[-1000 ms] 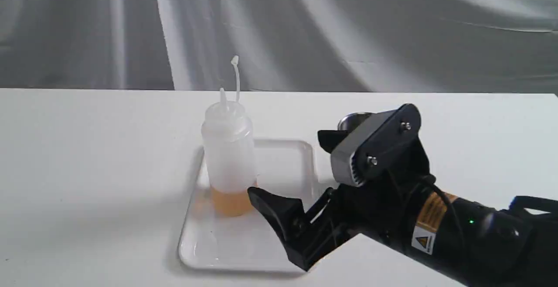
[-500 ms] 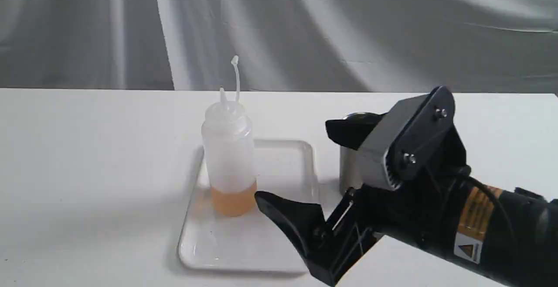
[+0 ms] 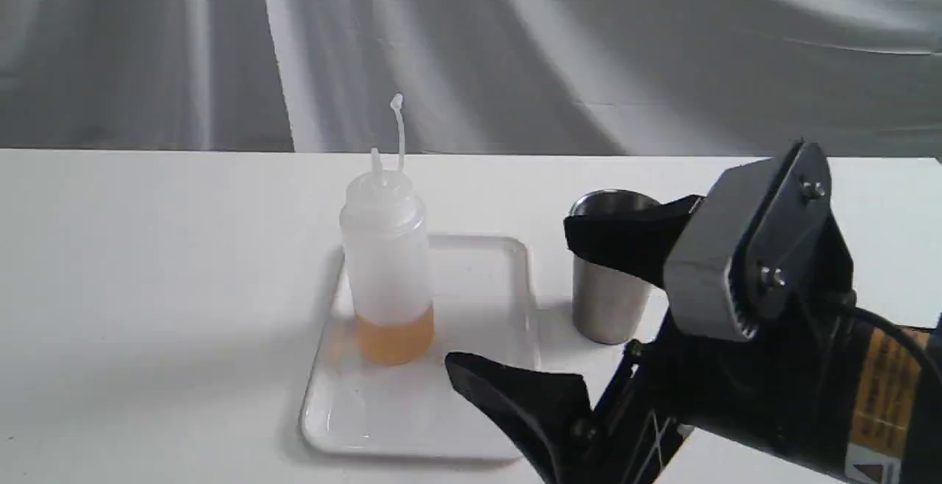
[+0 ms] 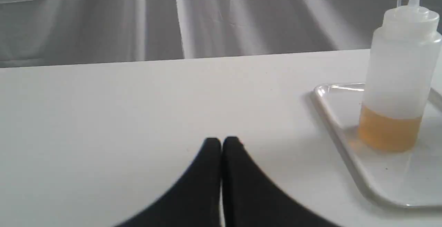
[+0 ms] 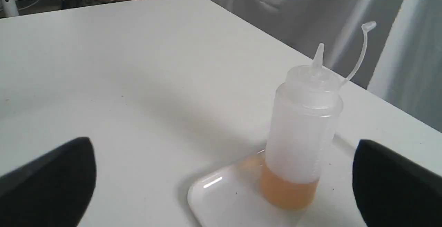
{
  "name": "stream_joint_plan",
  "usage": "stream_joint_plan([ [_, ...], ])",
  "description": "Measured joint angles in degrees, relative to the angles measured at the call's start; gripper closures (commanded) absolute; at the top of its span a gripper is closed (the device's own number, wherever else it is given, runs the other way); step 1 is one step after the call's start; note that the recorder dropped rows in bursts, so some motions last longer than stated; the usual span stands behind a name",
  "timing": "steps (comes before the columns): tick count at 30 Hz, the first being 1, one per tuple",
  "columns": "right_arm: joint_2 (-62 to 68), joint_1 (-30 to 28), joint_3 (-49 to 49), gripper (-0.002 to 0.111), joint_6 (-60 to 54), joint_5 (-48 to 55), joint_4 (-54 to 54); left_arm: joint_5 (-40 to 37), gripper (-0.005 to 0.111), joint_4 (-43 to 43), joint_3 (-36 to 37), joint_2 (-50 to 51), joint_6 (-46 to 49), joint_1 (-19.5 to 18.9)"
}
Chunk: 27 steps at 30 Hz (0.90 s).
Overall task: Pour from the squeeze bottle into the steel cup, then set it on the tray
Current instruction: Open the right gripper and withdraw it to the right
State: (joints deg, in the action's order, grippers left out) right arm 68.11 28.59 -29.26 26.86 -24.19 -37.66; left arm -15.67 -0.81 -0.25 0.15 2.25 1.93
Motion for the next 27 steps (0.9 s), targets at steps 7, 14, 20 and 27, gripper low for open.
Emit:
stream_joint_plan([
  [7,-4.04,0.0,4.71,0.026,0.37,-0.46,-0.38,0.0,0.107,0.0,0.0,0.0,0.0,0.0],
  [14,-10.93,0.0,9.1,0.073,0.81,-0.81,-0.5,0.0,0.107,0.0,0.0,0.0,0.0,0.0],
  [20,-17.77,0.0,11.66,0.108,2.18,-0.81,-0.5,0.0,0.107,0.0,0.0,0.0,0.0,0.0],
  [27,-24.01,0.0,14.49,0.108,5.91,-0.58,-4.71,0.0,0.107,0.0,0.0,0.0,0.0,0.0],
])
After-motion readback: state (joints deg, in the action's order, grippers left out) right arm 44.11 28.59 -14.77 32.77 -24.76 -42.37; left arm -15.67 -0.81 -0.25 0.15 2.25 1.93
